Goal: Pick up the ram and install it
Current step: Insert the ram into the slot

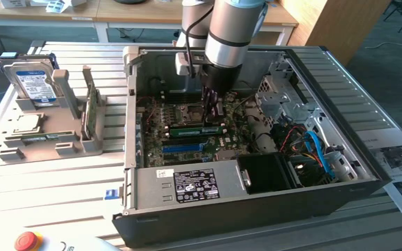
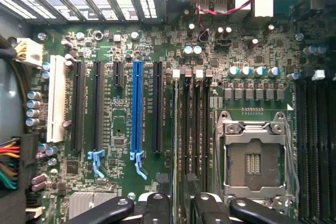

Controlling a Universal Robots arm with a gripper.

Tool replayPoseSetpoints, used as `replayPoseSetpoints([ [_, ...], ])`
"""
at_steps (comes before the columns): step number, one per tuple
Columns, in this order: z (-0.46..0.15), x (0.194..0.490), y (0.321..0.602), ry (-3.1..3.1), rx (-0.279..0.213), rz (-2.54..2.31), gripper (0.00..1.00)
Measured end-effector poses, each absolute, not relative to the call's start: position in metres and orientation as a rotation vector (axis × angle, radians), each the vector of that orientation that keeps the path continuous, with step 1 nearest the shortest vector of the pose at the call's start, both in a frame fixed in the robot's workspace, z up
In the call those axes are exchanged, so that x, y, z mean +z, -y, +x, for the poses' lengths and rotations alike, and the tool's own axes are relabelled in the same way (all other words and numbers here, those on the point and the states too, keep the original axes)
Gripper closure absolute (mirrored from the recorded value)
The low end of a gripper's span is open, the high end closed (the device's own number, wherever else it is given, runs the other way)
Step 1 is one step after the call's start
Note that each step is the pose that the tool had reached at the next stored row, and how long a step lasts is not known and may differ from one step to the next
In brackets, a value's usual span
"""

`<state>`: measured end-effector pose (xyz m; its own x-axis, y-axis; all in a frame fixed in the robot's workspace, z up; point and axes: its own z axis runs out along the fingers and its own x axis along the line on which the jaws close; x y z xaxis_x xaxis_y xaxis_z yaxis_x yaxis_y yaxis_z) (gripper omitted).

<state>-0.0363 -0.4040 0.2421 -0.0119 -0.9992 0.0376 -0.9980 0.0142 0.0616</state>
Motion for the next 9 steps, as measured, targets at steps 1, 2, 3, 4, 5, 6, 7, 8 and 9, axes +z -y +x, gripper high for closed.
replayPoseSetpoints([
  [1, -0.036, 0.244, 0.404, 2.186, -0.027, 2.158, 0.75],
  [2, -0.036, 0.246, 0.404, 2.186, -0.027, 2.158, 0.75],
  [3, -0.036, 0.248, 0.404, 2.186, -0.027, 2.158, 0.75],
  [4, -0.036, 0.25, 0.404, 2.186, -0.027, 2.158, 0.75],
  [5, -0.036, 0.252, 0.404, 2.186, -0.027, 2.158, 0.75],
  [6, -0.036, 0.254, 0.404, 2.186, -0.027, 2.158, 0.75],
  [7, -0.036, 0.255, 0.404, 2.186, -0.026, 2.157, 0.75],
  [8, -0.036, 0.257, 0.404, 2.186, -0.026, 2.157, 0.75],
  [9, -0.036, 0.258, 0.404, 2.186, -0.027, 2.157, 0.75],
])
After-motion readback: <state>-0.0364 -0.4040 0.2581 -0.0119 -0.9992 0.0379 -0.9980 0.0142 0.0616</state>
